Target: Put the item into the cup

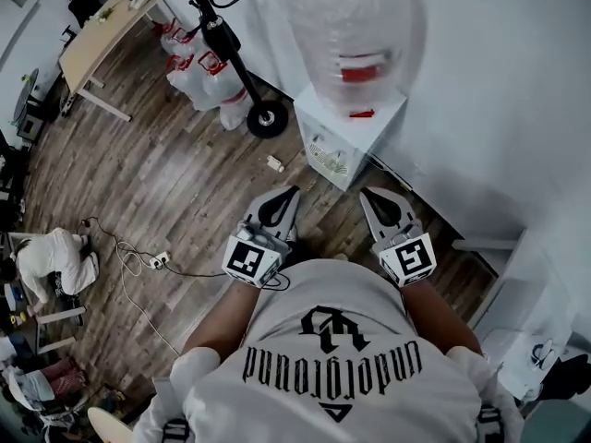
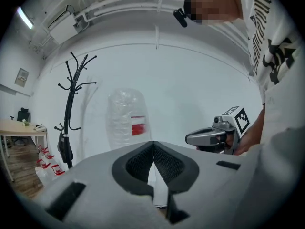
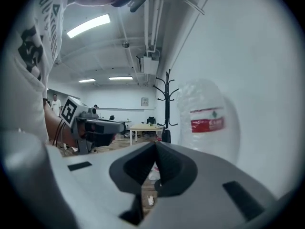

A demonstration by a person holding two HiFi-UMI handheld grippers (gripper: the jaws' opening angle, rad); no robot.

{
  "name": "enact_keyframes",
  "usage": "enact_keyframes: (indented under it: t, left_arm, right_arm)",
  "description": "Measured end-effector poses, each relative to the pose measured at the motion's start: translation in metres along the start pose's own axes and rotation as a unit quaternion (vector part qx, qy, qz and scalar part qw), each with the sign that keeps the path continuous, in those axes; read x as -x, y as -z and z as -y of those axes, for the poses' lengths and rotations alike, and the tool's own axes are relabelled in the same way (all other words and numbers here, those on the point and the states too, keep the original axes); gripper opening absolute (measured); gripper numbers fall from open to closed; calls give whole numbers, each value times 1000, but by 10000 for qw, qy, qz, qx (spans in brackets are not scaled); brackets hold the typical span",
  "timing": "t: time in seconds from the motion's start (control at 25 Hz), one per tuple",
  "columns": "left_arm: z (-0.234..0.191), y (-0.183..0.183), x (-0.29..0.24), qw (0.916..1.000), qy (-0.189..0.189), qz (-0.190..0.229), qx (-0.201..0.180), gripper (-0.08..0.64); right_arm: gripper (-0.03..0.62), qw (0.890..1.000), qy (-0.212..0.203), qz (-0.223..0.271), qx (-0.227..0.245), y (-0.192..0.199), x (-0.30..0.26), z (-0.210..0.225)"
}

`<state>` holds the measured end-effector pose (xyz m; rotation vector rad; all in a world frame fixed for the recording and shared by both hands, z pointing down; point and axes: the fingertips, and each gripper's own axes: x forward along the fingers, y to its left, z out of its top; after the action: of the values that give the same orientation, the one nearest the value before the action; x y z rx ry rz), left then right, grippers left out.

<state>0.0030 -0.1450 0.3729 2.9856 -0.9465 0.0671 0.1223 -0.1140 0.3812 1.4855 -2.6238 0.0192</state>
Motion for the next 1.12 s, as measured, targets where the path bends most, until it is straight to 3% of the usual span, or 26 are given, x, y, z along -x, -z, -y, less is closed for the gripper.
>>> enact_keyframes:
  t: [0.24,0.64,0.92,1.12]
  left_arm:
    - [16,-33,8,9996,-164,191,-106,2]
    - [34,-49,52,9986,-523,-90,40,2]
    - [35,-56,81,9996,-241,18,-140,3]
    - [35,-63,121,10000,-61,-12,10,2]
  right_arm:
    - [6,9994,-268,147,149,-17,15,-6]
    - [6,9959,-780,349,289,-41,21,-38]
    - [6,9971,-617,389,232,-50,27,-71]
    - [6,9978,-447,436,215,-63,34,-110]
